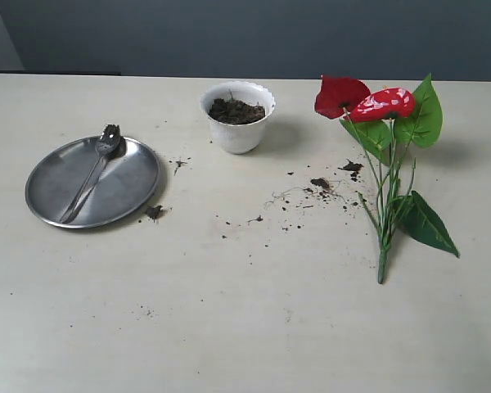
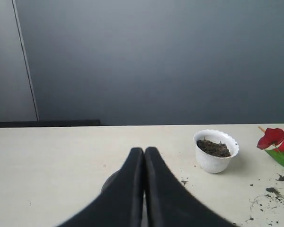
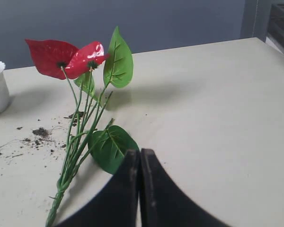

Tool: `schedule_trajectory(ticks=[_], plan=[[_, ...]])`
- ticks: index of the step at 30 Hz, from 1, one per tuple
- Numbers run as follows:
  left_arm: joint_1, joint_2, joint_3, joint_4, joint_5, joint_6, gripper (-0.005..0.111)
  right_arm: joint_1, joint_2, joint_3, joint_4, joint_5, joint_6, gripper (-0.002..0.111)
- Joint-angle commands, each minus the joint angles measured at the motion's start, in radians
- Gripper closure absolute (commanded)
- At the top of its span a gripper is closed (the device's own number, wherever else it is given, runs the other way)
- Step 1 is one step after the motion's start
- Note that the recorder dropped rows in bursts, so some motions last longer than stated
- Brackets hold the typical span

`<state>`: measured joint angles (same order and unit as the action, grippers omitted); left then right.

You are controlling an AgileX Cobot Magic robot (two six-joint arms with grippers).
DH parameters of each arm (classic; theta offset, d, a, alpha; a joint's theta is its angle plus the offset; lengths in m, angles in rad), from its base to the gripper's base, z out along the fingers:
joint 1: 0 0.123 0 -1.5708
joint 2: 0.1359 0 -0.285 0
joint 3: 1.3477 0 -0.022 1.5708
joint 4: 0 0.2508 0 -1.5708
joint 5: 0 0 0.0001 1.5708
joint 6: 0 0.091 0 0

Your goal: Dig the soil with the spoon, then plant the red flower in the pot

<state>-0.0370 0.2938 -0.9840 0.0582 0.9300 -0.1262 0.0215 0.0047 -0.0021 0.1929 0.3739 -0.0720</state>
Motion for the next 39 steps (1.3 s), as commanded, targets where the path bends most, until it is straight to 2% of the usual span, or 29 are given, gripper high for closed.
schedule_trajectory(ticks=[1,11,16,19,22,26,30,34,39], plan=[[-0.005,-0.061,0.001,0.062,0.013,0.006,0.106,0.003,-0.005,0.002,0.000,-0.009,-0.003,0.108],[-0.005,-0.109,0.001,0.084,-0.004,0.003,0.106,0.003,-0.005,0.002,0.000,-0.009,-0.003,0.108],[-0.005,-0.109,0.013,0.172,-0.026,0.003,0.106,0.003,-0.005,0.002,0.000,-0.011,-0.003,0.108],[-0.005,-0.107,0.135,0.184,-0.232,0.005,0.106,0.003,-0.005,0.002,0.000,-0.011,-0.003,0.108],[-0.005,-0.107,0.328,0.154,-0.459,0.005,0.106,0.003,-0.005,0.002,0.000,-0.011,-0.003,0.108],[-0.002,-0.107,0.581,0.111,-0.669,0.005,0.106,0.003,-0.005,0.002,0.000,-0.011,-0.003,0.108],[-0.002,-0.109,0.761,0.111,-0.725,0.011,0.106,0.003,-0.005,0.002,0.000,-0.009,-0.003,0.108],[-0.002,-0.141,0.858,0.111,-0.777,0.013,0.106,0.003,-0.005,0.002,0.000,-0.009,-0.003,0.108],[0.060,-0.256,0.953,0.041,-0.794,0.013,0.106,0.003,-0.005,0.002,0.000,-0.009,-0.003,0.108]])
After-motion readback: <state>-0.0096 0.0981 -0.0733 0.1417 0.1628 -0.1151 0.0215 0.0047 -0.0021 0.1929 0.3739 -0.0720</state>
